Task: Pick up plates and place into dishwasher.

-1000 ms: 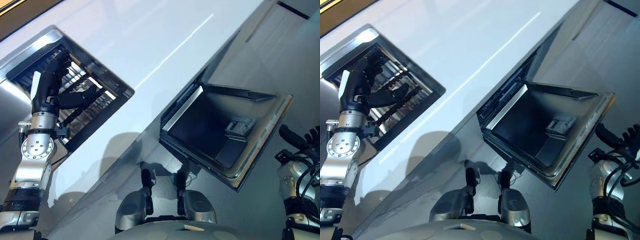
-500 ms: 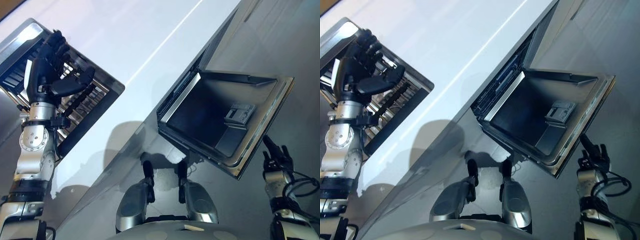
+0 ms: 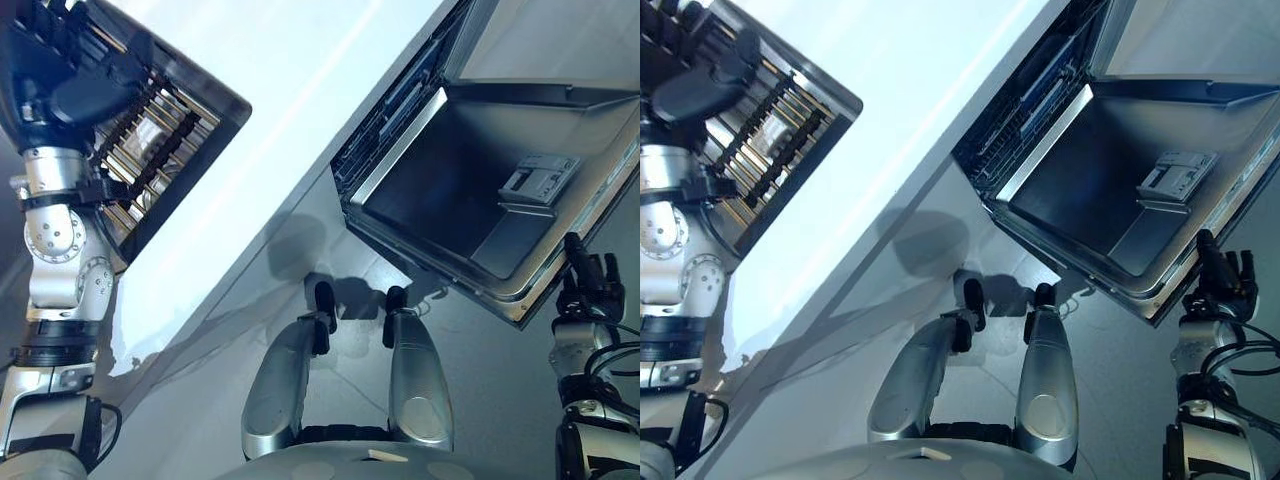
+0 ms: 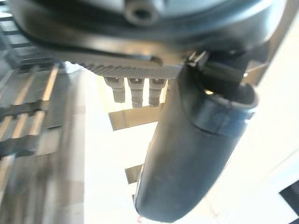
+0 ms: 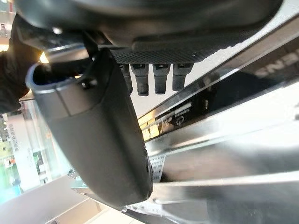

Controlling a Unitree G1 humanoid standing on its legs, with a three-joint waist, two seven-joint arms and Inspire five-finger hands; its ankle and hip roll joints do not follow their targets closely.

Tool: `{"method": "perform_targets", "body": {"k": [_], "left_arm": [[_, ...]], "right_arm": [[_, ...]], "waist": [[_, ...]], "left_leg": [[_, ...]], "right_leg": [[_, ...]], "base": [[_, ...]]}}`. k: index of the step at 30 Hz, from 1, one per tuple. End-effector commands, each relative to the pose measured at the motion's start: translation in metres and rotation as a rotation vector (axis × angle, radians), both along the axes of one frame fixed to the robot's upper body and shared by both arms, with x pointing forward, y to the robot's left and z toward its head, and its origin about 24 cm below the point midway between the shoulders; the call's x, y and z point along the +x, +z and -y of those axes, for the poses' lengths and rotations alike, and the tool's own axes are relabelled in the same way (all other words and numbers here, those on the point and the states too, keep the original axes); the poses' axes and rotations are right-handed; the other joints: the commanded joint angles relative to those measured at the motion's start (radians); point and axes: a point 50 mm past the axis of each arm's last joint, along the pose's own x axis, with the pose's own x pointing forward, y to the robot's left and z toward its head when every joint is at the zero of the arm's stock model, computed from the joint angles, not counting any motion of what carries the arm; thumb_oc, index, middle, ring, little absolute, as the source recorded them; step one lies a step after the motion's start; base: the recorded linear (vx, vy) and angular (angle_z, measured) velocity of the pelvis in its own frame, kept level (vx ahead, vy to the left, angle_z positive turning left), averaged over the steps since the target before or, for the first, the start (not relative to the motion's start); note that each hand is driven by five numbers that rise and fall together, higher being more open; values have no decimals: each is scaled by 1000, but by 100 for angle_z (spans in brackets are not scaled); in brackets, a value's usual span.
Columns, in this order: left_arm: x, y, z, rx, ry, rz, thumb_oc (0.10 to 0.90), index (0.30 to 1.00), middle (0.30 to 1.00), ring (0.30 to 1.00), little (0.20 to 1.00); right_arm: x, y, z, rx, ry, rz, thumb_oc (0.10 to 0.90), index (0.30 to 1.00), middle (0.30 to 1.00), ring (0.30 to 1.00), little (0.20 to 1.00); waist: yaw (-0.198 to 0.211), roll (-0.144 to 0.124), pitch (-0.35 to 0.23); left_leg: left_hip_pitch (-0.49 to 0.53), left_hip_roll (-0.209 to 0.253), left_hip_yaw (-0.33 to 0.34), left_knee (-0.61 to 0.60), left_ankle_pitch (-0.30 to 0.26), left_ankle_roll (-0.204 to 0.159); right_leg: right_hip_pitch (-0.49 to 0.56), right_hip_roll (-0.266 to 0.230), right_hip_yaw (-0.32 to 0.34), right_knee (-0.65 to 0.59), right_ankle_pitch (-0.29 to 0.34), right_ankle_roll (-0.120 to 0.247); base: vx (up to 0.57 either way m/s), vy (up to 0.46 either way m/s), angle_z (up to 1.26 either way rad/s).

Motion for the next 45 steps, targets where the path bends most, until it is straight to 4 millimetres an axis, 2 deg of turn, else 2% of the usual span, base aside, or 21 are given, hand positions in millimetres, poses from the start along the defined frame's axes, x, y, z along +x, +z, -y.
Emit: {"method": "perform_targets", "body": {"k": [1,8,11,13,18,19,21,24,31,34,40,45], "left_arm": [[-19,10,15,-42,-36,183,800,900,900,900,900],[-22,8,10,-30,1,185,800,900,900,900,900],[-22,6,7,-25,8,180,800,900,900,900,900],[-22,1,5,-28,14,169,800,900,900,900,900],[-24,-10,3,-46,30,160,800,900,900,900,900],[-25,-12,3,-52,33,157,800,900,900,900,900],[-26,-15,0,-55,35,153,800,900,900,900,900],[-27,-19,-1,-61,33,144,800,900,900,900,900],[-28,-17,-5,-42,26,136,800,900,900,900,900],[-27,-13,-5,-25,17,133,800,900,900,900,900],[-22,-2,-4,13,-13,126,800,900,900,900,900],[-18,5,-2,49,-30,121,800,900,900,900,900]], "right_arm": [[14,-2,-10,-61,106,-85,800,900,900,900,900],[31,13,-22,-181,134,-113,800,900,900,900,900],[36,21,-24,-190,58,-112,800,900,900,900,900],[34,33,-22,-245,-73,-79,800,900,900,900,900],[30,37,-26,-241,-168,-87,800,900,900,900,900],[27,39,-24,-239,-236,-86,800,900,900,900,900],[21,40,-20,-219,-307,-82,800,900,900,900,900],[17,30,-19,-179,-299,-124,800,900,900,900,900],[16,2,-20,-75,-101,-215,800,900,900,900,900],[14,-17,-24,12,79,-240,800,900,900,900,900],[13,-43,-40,155,492,-191,800,900,900,900,900],[12,-46,-47,168,720,-191,800,900,900,900,900]], "waist": [[30,31,-9],[47,10,-9],[54,2,-9],[55,-3,-9],[49,-5,-9],[48,-4,-9],[48,-4,-9],[47,0,-9],[54,0,-9],[61,-5,-9],[80,-19,-9],[98,-37,-9]], "left_leg": [[-1,-79,-44,78,-149,12],[-18,-72,-46,74,-144,15],[-19,-65,-46,70,-141,17],[-7,-61,-49,57,-139,22],[10,-59,-47,37,-133,26],[12,-58,-46,34,-132,26],[9,-56,-45,31,-125,27],[13,-55,-44,23,-122,27],[23,-54,-44,2,-113,24],[24,-54,-50,-1,-115,22],[26,-52,-63,-18,-100,19],[34,-46,-71,-36,-86,14]], "right_leg": [[-22,75,-59,71,-76,-69],[-38,79,-58,67,-62,-62],[-38,82,-56,59,-54,-58],[-30,87,-51,48,-47,-51],[-18,95,-38,19,-33,-43],[-16,97,-36,12,-30,-42],[-16,97,-34,3,-19,-40],[-12,97,-30,-7,-14,-37],[6,93,-34,-37,-8,-37],[11,91,-41,-40,-12,-34],[20,89,-58,-56,-2,-30],[33,85,-75,-79,14,-21]], "base": [[-2,30,7],[12,48,2],[18,49,1],[39,49,2],[24,67,-1],[13,50,-2],[1,46,-2],[18,43,-2],[5,4,0],[-1,-23,1],[-16,-64,4],[-20,-57,6]]}}
